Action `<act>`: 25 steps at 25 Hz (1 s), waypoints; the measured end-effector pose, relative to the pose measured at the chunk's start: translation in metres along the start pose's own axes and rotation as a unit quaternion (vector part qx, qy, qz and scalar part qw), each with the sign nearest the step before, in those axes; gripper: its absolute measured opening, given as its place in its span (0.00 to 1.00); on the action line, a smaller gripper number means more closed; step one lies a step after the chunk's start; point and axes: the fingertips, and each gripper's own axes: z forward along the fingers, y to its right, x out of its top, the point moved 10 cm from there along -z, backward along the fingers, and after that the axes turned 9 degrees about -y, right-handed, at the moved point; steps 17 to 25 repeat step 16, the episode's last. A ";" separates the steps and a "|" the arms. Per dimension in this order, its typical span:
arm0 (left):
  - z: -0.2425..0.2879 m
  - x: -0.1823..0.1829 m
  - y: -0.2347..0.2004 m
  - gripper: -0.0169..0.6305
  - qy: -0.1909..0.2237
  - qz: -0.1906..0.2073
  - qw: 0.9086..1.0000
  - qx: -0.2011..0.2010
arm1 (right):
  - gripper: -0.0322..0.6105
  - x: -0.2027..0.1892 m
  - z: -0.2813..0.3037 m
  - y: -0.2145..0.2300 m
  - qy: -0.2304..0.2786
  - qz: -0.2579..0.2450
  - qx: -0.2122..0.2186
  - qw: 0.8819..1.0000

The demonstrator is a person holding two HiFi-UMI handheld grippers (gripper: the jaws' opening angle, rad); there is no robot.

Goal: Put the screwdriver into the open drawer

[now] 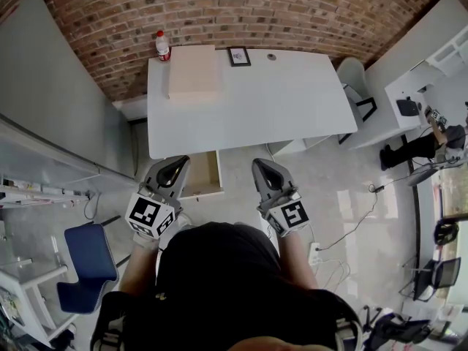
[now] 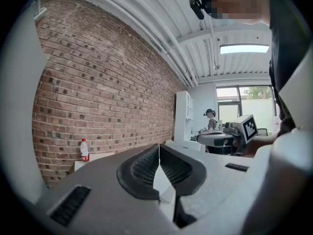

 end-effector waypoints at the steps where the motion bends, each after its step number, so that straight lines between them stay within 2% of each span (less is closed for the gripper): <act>1: 0.000 0.000 -0.001 0.04 0.000 -0.001 1.000 -0.001 | 0.06 0.000 0.001 -0.001 -0.002 0.001 -0.001 1.000; 4: -0.001 0.003 -0.006 0.04 -0.001 -0.005 1.000 0.000 | 0.07 0.003 0.001 0.000 0.002 0.020 0.000 1.000; 9: -0.003 -0.001 -0.011 0.04 -0.005 -0.009 1.000 0.001 | 0.06 0.002 0.002 -0.001 -0.005 0.016 -0.010 1.000; 13: -0.007 -0.004 -0.015 0.04 -0.006 -0.007 1.000 0.003 | 0.06 -0.001 0.003 -0.001 -0.006 0.035 -0.007 0.999; 25: -0.011 -0.006 -0.017 0.04 -0.006 -0.008 1.000 0.006 | 0.07 -0.005 0.004 -0.002 -0.014 0.031 -0.011 0.999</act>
